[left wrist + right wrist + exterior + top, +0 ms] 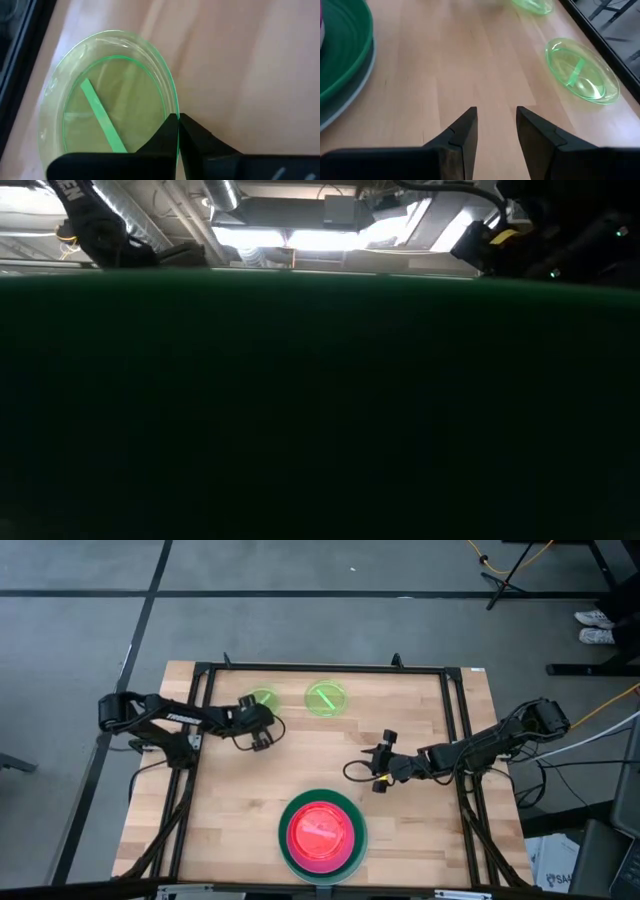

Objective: Stack plastic plates
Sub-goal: Stack the left light green plate on top of the light pink plate

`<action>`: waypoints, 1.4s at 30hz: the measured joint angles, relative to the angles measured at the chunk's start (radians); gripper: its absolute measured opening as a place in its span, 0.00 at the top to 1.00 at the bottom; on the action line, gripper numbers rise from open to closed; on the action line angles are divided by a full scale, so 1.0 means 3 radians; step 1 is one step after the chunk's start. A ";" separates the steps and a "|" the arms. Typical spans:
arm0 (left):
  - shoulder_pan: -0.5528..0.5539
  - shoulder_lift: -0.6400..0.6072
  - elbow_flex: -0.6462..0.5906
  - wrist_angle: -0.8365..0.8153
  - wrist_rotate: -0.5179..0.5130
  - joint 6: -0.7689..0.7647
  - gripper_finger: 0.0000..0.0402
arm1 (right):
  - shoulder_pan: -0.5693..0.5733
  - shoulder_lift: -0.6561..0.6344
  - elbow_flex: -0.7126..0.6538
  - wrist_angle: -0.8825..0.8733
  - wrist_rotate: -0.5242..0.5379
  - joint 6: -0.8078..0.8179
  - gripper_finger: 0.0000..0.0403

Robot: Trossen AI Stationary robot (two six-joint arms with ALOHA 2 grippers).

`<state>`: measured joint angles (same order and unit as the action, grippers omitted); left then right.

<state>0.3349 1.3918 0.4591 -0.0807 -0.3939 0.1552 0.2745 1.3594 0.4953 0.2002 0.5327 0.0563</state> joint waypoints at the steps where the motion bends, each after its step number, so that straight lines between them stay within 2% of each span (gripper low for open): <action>1: -0.0077 0.0000 0.0000 0.0038 -0.0011 -0.0017 1.00 | 0.0000 0.0000 0.0000 0.0006 0.0003 -0.0001 0.69; 9: -0.0740 -0.0001 0.0241 -0.0039 -0.0212 -0.0048 1.00 | 0.0000 0.0000 0.0000 0.0022 -0.0020 -0.0003 0.69; 22: -0.1841 -0.0003 0.0740 -0.0052 -0.0387 -0.0027 1.00 | 0.0005 0.0000 0.0000 0.0029 -0.0347 -0.0014 0.69; 25: -0.2090 -0.0003 0.0844 -0.0052 -0.0391 -0.0017 1.00 | 0.0091 0.0000 0.0000 0.0028 -0.0406 0.0005 0.69; 30: -0.2430 0.0009 0.1005 -0.0039 -0.0445 -0.0129 1.00 | 0.0381 0.0000 0.0000 0.0064 -0.0305 0.0010 0.69; 34: -0.2636 0.0180 0.1195 -0.0016 -0.0500 -0.0177 1.00 | 0.0607 0.0000 0.0000 0.0071 -0.0177 0.0010 0.69; 42: -0.2952 0.0829 0.1760 -0.0038 -0.0482 -0.0236 1.00 | 0.0814 0.0000 0.0000 0.0082 -0.0145 0.0153 0.69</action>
<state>-0.5506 1.6405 0.9870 -0.0920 -0.5386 0.0843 0.5187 1.3594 0.4953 0.2247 0.4892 0.1022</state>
